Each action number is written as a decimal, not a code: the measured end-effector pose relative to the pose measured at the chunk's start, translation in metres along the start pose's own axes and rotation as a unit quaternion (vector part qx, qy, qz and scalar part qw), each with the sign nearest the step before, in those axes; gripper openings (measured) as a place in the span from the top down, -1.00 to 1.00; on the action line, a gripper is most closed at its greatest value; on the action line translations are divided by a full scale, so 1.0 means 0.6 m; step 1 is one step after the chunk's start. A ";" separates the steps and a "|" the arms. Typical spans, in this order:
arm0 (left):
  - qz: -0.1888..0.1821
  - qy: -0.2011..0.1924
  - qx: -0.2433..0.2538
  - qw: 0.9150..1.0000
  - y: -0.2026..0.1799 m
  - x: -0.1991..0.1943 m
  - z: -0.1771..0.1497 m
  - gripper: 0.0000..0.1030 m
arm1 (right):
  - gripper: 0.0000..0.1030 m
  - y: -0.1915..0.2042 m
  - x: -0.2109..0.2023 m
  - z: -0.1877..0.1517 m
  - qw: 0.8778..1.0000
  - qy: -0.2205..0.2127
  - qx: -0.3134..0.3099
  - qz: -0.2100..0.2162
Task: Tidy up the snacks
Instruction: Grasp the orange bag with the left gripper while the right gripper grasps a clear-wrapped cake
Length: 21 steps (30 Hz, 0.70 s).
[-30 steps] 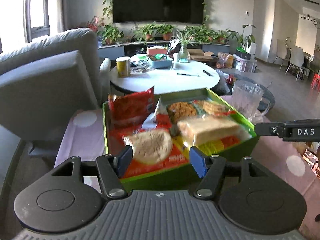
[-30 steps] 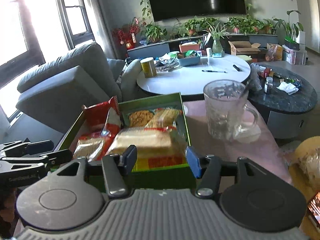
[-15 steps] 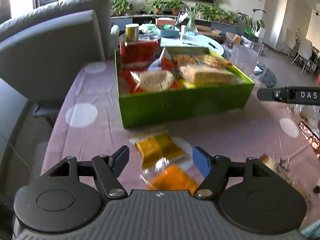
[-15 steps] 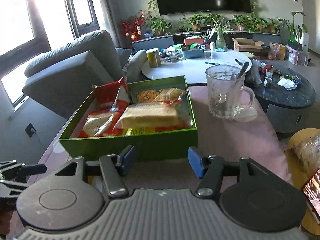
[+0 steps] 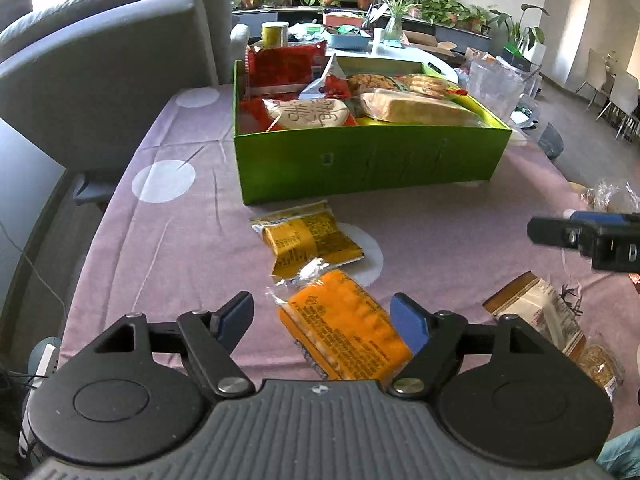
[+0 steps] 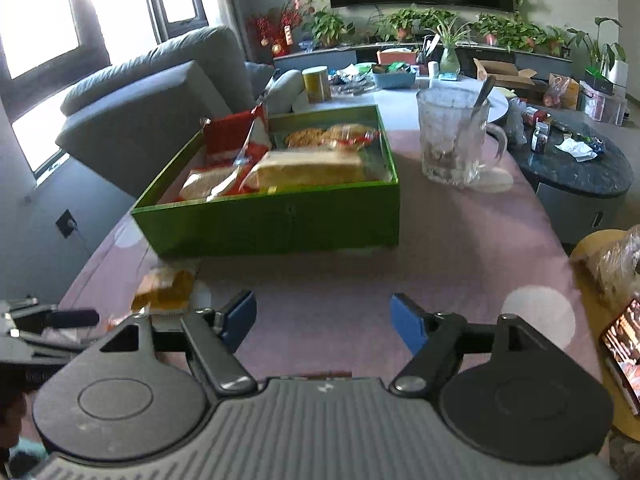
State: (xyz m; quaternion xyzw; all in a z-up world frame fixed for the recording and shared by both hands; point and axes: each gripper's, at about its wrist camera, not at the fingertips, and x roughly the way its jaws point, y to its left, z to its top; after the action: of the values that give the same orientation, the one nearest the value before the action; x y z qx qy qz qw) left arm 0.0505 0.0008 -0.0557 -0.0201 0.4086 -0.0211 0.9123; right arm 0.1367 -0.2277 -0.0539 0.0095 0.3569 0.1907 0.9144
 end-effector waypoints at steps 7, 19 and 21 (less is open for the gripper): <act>-0.003 0.007 -0.004 1.000 -0.010 0.001 -0.009 -0.42 | -0.41 0.013 -0.008 -0.038 0.999 0.024 -0.027 0.004; -0.006 0.009 -0.009 1.000 -0.011 0.002 -0.014 -0.42 | -0.42 0.020 0.002 -0.077 0.997 0.065 -0.043 0.009; -0.008 0.011 -0.010 1.000 -0.012 0.004 -0.013 -0.42 | -0.42 0.022 0.003 -0.079 0.997 0.068 -0.046 0.009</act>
State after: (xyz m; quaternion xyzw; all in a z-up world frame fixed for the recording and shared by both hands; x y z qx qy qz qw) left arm 0.0461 -0.0065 -0.0622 -0.0325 0.4183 -0.0243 0.9074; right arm 0.1025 -0.2203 -0.0884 -0.0425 0.4093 0.2158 0.8855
